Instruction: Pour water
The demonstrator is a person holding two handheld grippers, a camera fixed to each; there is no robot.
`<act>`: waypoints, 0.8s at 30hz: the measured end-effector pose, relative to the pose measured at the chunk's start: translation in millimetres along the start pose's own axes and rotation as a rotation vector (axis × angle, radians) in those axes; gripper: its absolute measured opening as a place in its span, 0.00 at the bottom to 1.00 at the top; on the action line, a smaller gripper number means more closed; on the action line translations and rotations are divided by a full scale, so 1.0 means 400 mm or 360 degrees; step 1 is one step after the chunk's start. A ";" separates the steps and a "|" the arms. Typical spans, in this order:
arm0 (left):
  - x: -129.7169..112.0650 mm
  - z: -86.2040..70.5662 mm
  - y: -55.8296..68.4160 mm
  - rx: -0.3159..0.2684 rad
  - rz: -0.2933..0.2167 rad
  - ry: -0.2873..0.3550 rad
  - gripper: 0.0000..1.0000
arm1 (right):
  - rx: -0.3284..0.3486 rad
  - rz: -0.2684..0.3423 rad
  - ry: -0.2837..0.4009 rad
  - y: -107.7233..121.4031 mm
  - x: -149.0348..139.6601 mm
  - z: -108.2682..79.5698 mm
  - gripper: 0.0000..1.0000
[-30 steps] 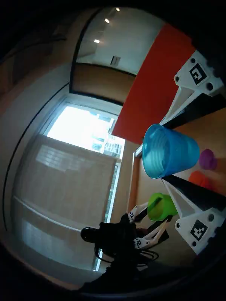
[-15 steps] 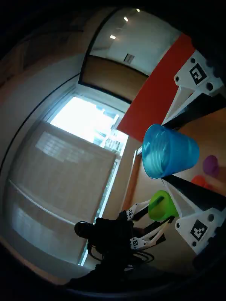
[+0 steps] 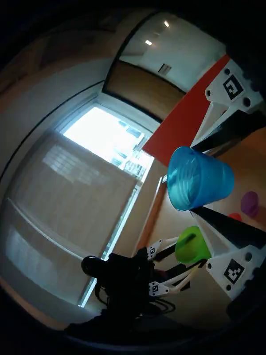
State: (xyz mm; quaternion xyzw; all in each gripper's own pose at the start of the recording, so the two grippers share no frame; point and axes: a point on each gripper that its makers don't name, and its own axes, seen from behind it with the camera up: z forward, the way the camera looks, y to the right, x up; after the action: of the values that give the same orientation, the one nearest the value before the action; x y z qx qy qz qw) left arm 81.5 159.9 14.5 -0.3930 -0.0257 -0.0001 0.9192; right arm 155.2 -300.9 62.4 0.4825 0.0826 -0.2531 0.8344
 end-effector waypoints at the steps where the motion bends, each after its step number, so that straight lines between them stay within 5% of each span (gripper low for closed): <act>1: -0.001 0.000 0.000 -0.0001 -0.0003 0.0002 0.83 | 0.0002 -0.0010 0.0002 -0.001 0.003 0.002 0.88; 24: 0.003 -0.001 0.006 -0.0013 -0.0020 0.0029 0.83 | 0.0043 -0.0207 0.0008 -0.006 0.032 0.034 0.88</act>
State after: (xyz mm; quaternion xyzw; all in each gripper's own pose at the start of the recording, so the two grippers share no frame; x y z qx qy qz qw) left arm 82.7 161.3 12.5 -0.3964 -0.0198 -0.0096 0.9178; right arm 163.3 -317.8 62.8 0.4879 0.1125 -0.3066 0.8095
